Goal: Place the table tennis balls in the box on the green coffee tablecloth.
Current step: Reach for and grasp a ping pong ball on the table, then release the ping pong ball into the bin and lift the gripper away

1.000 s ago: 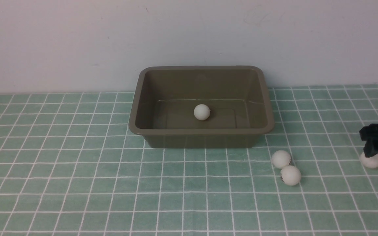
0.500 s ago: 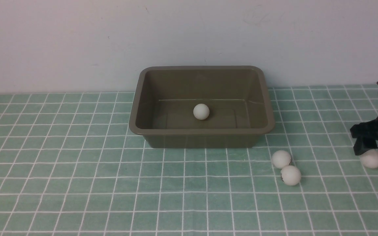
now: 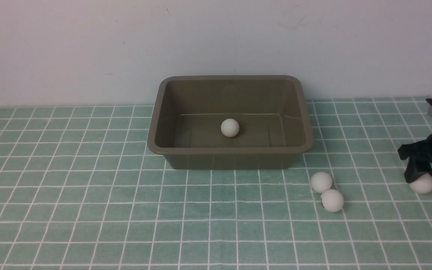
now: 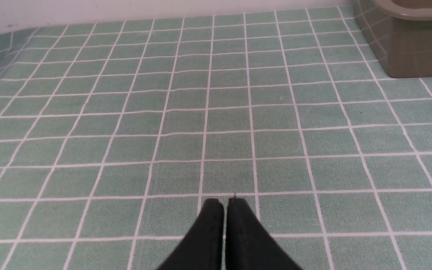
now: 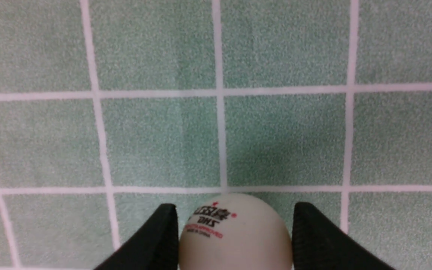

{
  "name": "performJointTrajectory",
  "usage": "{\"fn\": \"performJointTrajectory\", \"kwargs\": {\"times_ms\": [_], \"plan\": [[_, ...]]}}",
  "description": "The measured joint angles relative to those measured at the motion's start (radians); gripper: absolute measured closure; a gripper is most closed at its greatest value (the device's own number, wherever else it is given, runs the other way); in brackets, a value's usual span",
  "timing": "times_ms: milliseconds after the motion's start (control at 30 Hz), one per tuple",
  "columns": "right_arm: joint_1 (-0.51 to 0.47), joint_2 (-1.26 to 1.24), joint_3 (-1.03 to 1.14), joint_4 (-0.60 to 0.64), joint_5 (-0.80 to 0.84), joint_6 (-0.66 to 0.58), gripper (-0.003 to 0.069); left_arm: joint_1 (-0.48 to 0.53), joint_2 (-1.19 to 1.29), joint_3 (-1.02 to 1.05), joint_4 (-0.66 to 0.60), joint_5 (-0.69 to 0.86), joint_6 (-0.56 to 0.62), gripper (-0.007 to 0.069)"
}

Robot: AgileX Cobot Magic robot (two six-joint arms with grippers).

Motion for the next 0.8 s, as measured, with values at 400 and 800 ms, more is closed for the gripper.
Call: {"fn": "performJointTrajectory", "kwargs": {"times_ms": [400,800], "plan": [[0.172,-0.010,-0.340,0.431,0.131,-0.227,0.0302,0.000,0.000,0.000,0.000,0.000,0.000,0.0629],[0.498,0.243,-0.660,0.281,0.072,-0.187,0.0300,0.000,0.000,0.000,0.000,0.000,0.000,0.0629]]}}
